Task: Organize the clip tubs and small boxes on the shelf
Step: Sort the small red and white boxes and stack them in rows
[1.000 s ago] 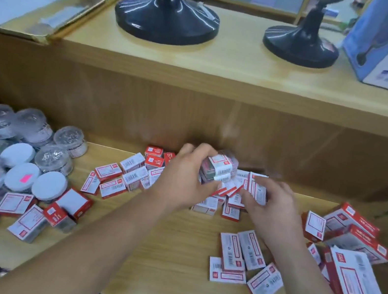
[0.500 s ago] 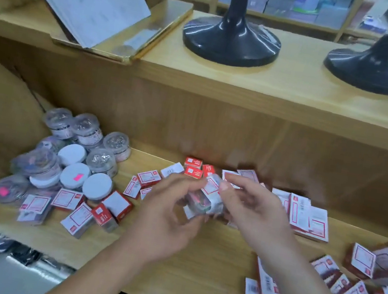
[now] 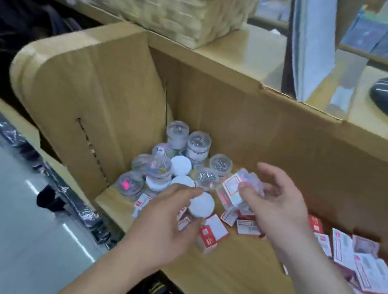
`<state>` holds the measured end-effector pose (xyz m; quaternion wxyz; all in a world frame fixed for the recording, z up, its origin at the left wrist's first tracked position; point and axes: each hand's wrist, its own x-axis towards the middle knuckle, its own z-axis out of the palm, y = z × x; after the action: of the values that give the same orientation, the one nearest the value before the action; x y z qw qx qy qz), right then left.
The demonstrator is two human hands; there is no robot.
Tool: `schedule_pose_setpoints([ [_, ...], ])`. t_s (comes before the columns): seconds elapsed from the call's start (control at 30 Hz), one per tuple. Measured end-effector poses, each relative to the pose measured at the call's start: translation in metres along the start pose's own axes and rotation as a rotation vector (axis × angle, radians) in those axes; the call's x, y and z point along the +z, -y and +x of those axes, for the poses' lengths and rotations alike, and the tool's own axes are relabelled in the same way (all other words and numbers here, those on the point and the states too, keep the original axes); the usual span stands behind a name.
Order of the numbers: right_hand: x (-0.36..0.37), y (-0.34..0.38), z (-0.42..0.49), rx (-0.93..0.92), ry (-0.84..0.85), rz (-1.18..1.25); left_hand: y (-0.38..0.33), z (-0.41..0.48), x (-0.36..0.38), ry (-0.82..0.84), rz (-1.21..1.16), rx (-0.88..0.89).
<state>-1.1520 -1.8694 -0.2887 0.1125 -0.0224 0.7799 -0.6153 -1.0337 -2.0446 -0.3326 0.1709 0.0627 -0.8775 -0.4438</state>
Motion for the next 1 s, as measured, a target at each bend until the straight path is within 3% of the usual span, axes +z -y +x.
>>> schedule_pose_setpoints([
  [0.23, 0.076, 0.004, 0.037, -0.031, 0.019, -0.138, 0.043, 0.019, -0.05, -0.205, 0.204, 0.054],
  [0.33, 0.093, -0.003, 0.043, -0.035, -0.045, -0.181, 0.062, 0.029, -0.055, -0.17, 0.314, 0.07],
  [0.47, 0.1, -0.009, 0.053, -0.054, -0.07, -0.475, 0.081, 0.039, -0.056, -0.03, 0.378, 0.044],
  [0.57, 0.095, -0.008, 0.052, -0.04, -0.077, -0.497, 0.087, 0.039, -0.059, -0.001, 0.342, 0.074],
  [0.77, 0.076, -0.001, 0.017, -0.233, -0.134, -0.469, 0.092, 0.014, -0.071, -0.18, 0.295, 0.076],
  [1.0, 0.08, -0.018, -0.04, -0.324, 0.04, -0.529, 0.104, -0.051, -0.054, -0.16, 0.182, -0.169],
])
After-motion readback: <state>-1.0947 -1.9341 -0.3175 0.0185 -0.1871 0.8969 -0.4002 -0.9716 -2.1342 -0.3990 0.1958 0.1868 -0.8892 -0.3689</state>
